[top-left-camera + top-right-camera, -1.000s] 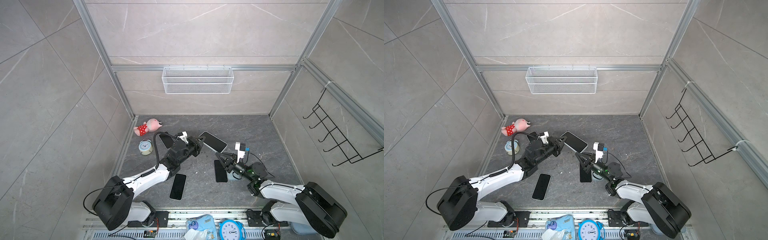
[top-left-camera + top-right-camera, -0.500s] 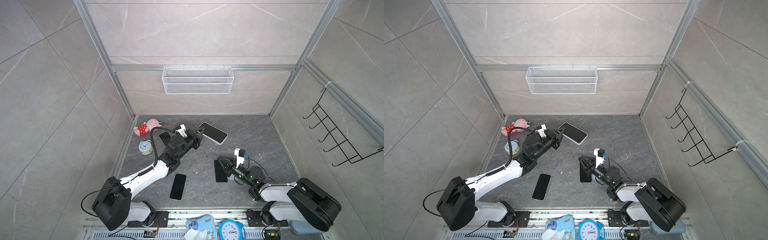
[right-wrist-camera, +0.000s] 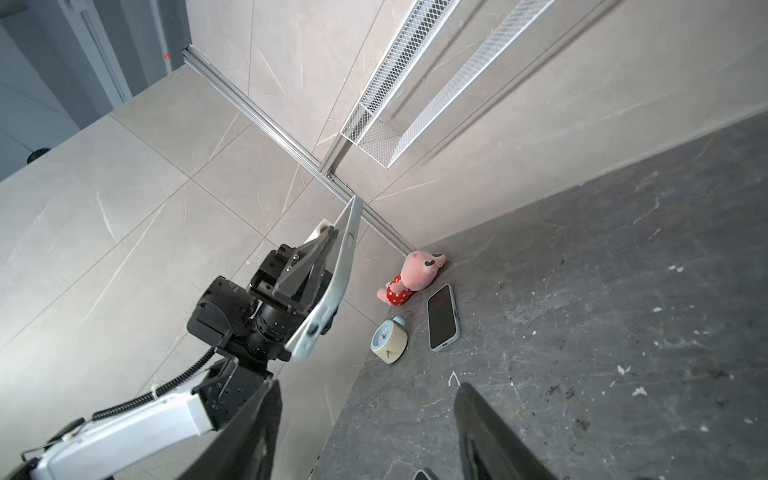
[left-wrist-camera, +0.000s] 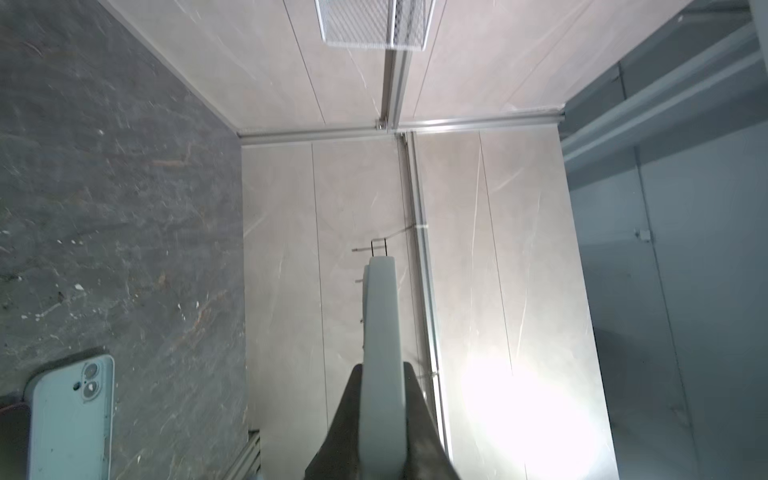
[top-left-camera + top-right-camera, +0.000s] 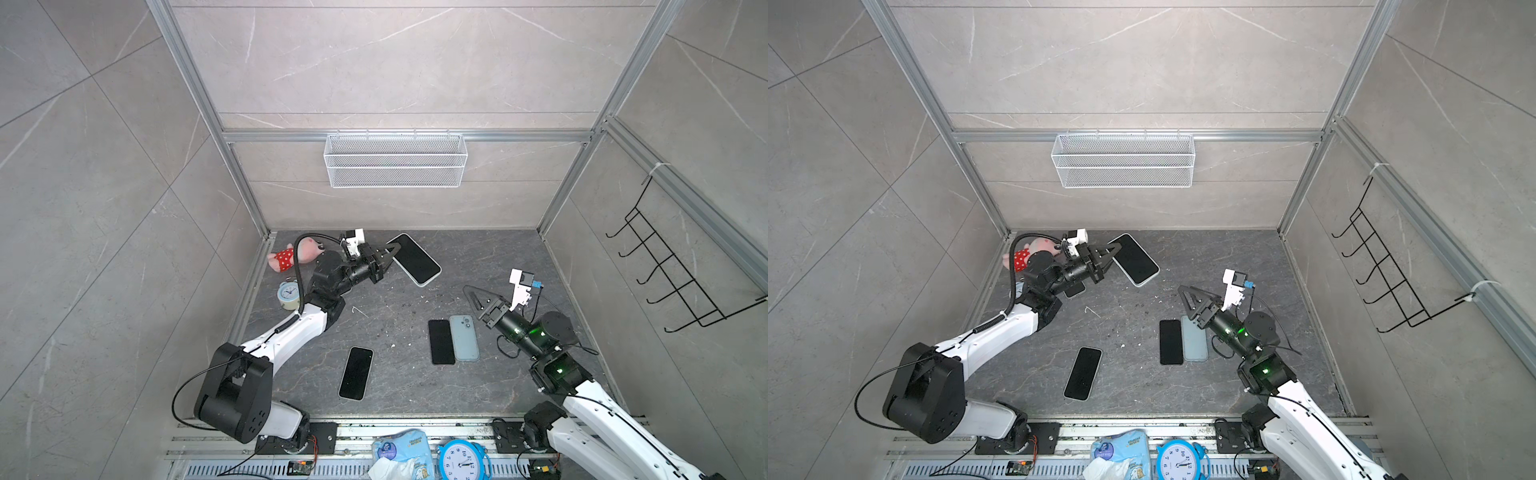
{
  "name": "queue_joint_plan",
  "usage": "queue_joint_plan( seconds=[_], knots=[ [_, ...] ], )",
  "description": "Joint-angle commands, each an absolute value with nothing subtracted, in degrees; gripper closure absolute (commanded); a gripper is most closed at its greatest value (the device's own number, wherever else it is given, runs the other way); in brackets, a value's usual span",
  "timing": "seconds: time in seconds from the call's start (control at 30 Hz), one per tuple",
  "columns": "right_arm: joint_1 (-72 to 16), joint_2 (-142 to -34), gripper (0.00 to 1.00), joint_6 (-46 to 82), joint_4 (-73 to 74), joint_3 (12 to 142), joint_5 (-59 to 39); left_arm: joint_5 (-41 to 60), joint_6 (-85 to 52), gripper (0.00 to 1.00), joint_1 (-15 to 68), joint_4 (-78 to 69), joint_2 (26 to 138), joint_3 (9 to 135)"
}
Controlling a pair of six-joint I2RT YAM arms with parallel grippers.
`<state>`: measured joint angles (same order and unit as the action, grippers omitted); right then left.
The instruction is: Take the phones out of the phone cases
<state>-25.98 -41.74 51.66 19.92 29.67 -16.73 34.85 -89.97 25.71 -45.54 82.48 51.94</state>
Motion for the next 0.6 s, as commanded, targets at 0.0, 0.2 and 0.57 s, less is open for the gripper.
queue_joint_plan(
  seconds=[0.0, 0.2, 0.57],
  knots=[
    [-25.8, -44.5, 0.32, 57.7, 7.6, 33.1, -19.2, 40.6, -90.6, 1.00, 26.0, -56.7, 81.8, 53.0],
    [-25.9, -49.7, 0.34, 64.5, 24.3, 31.1, -23.9, 40.4, -90.5, 1.00, 26.5, -57.4, 81.1, 52.1],
    [-26.0, -54.7, 0.35, 73.8, 45.4, 29.2, -25.6, 38.0, -90.4, 1.00, 27.0, -57.3, 81.7, 50.6]
  ],
)
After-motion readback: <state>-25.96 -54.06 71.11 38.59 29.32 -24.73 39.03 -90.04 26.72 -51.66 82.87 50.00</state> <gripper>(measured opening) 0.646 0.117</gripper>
